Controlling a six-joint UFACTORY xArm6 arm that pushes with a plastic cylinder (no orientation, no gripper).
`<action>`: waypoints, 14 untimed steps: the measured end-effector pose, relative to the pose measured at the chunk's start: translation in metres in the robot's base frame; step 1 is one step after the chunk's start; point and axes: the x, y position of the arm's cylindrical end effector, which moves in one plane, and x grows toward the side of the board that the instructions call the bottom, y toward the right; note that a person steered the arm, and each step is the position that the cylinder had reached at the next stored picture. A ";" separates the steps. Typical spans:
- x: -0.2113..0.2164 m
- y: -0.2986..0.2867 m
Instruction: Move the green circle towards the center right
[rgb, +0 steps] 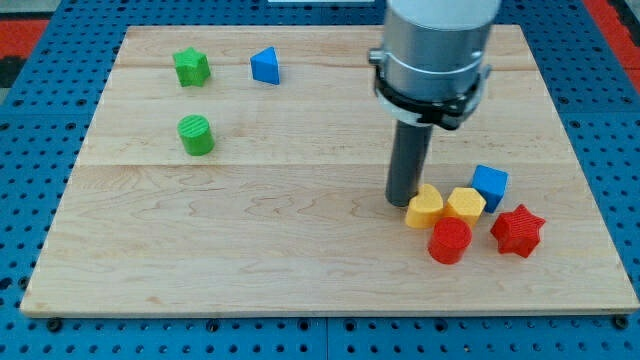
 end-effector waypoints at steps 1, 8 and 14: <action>-0.001 -0.024; -0.096 -0.294; -0.117 -0.107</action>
